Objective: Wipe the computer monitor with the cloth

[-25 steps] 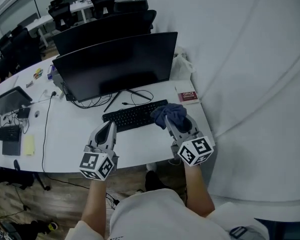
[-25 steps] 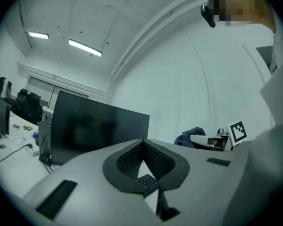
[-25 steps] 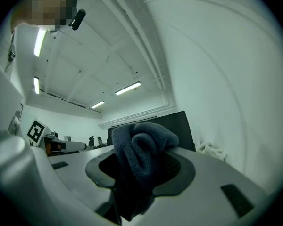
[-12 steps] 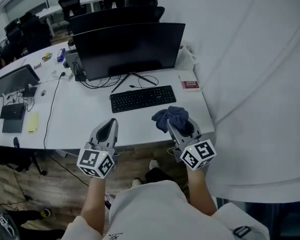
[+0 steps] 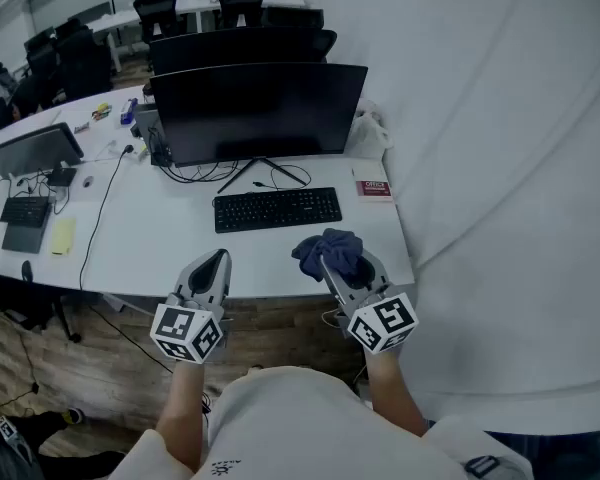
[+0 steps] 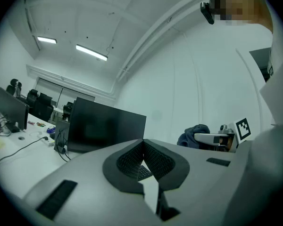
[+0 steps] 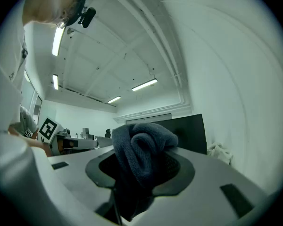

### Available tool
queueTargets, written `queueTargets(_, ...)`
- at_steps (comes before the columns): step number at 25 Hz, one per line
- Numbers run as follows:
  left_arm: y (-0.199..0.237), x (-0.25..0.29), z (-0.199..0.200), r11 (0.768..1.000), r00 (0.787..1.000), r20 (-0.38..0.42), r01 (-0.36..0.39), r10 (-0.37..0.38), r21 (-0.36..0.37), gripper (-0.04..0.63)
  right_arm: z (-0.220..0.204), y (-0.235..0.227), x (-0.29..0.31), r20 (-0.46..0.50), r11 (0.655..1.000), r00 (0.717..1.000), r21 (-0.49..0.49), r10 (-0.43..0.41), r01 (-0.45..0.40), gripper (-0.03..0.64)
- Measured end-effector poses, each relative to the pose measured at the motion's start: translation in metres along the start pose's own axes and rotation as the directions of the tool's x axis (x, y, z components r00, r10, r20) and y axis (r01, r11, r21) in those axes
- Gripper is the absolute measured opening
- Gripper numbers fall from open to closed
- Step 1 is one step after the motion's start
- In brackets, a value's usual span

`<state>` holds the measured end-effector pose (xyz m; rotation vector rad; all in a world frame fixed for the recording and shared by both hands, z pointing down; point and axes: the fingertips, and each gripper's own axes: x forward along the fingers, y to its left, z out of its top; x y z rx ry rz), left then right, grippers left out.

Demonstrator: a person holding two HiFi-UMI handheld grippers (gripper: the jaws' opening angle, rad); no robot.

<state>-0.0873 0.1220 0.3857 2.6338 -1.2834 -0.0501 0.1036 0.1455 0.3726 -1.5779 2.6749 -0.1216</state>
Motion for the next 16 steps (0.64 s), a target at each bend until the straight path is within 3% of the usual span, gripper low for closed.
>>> queueTargets(16, -0.029, 0.016, -0.007, 0.999, 0.999, -0.008, -0.041, 0.041, -0.003, 0.011, -0.003, -0.034, -0.02, 0.0, 1.0, 1.0, 0.005, 0.013, -0.013, 0.173)
